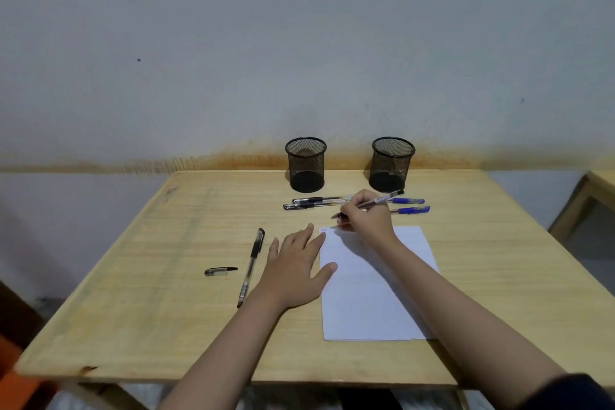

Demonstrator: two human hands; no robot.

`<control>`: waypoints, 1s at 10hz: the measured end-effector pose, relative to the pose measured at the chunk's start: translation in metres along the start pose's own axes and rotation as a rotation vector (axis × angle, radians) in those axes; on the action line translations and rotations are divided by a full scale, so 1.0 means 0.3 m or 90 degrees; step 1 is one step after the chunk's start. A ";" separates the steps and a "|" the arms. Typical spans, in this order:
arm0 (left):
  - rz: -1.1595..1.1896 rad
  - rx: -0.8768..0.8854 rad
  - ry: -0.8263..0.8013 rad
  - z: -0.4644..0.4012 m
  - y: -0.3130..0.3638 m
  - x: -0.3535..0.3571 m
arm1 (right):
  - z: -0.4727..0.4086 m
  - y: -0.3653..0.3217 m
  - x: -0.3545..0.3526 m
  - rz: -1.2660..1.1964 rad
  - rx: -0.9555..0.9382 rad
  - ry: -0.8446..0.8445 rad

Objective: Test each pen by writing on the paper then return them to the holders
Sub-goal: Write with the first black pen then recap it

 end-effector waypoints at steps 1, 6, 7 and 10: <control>-0.009 -0.001 -0.006 -0.006 0.010 0.009 | -0.006 0.034 0.018 -0.004 0.012 0.010; -0.002 -0.004 -0.016 -0.028 0.047 0.025 | -0.039 0.078 -0.018 0.093 0.000 0.020; -0.001 -0.004 -0.015 -0.029 0.048 0.024 | -0.042 0.082 -0.014 0.102 0.006 0.008; 0.001 -0.006 -0.014 -0.038 0.051 0.024 | -0.052 0.095 -0.024 0.094 0.011 0.028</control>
Point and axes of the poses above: each hand's wrist, its own z-axis away from the middle knuckle, its own x-axis out of the palm, y = z × x, the point moved 4 cm from there along -z, towards the middle knuckle, and after that the axes turned 11 degrees about -z, right-handed, at the moved point
